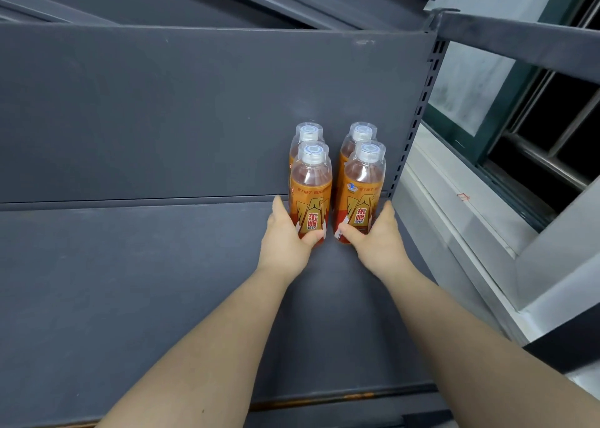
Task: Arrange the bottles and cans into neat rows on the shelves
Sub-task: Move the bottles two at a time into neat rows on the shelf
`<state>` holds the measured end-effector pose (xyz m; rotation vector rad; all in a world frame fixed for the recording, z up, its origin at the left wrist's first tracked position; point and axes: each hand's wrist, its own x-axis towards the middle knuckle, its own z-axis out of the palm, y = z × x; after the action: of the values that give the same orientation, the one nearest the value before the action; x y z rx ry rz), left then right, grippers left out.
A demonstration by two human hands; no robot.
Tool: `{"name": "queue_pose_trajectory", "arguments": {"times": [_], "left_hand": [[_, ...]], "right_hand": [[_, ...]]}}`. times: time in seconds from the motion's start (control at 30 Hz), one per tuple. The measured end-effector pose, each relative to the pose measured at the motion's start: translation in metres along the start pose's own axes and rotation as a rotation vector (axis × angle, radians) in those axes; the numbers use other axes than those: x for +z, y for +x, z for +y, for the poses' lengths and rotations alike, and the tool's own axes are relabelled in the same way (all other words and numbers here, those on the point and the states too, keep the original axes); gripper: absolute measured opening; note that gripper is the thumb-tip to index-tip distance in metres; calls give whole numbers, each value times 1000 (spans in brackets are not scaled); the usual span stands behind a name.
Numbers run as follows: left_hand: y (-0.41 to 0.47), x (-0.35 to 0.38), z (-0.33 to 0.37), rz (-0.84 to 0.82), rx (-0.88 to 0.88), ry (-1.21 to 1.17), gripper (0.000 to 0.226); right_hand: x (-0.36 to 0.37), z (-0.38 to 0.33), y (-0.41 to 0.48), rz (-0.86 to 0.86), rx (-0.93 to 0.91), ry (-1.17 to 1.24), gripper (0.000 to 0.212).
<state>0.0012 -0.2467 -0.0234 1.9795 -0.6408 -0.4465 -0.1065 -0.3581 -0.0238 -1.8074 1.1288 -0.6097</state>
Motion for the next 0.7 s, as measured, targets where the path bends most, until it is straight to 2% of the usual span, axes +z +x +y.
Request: {"name": "queue_pose_trajectory", "arguments": {"times": [0.07,0.17,0.23,0.27,0.37,0.43,0.53,0.7], "left_hand": [[-7,-8,0,5,-9,60,98],[-20,-22,-1,14,19,213,86],[-29,-32,-5,7,80,379,77],[-34,-37,-8,9,118,453,73],[-46,-56,-19,29,226,636,64],[-52,-74,-26,41,241,762,62],[-63,-108,-38,63,189,861,62],[-87,-174,-61,151,99,900,61]], "right_hand": [[-5,-1,-10,59,33,-9,83],[-10,1,-28,132,-57,-99,36],[-9,-1,-40,78,-157,-209,15],[-7,-4,-46,24,-216,-272,12],[9,-19,-60,-130,-428,-465,23],[26,-34,-66,-224,-503,-569,35],[56,-58,-82,-333,-547,-654,56],[109,-92,-119,-424,-645,-709,60]]}}
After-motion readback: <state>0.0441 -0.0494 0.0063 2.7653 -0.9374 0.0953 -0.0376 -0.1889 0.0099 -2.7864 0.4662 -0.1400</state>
